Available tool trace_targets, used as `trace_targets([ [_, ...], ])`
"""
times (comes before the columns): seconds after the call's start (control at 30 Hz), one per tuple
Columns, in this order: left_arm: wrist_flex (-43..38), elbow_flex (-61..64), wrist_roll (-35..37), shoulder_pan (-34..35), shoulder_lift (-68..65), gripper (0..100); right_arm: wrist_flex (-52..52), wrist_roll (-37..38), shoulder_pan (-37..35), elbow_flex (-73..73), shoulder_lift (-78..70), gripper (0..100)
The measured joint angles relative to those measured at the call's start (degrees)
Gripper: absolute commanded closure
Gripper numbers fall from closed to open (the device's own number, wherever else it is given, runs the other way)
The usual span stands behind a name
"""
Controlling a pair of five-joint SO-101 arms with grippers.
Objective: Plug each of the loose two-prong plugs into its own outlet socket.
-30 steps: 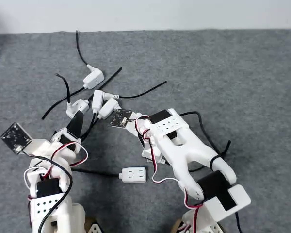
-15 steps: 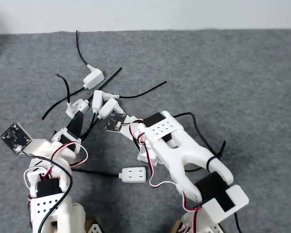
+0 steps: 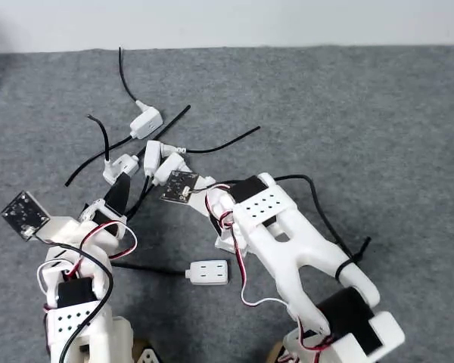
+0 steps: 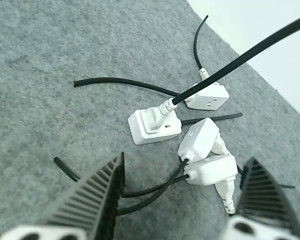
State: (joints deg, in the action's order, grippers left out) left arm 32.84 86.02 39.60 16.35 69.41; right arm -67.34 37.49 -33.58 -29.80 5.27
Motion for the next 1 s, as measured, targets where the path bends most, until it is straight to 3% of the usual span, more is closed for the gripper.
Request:
trace_targets([
  [1.0,0.0,0.0,0.0,0.0,0.0,65,5.5,0.0,0.0,-0.1,-11.7,83.3],
])
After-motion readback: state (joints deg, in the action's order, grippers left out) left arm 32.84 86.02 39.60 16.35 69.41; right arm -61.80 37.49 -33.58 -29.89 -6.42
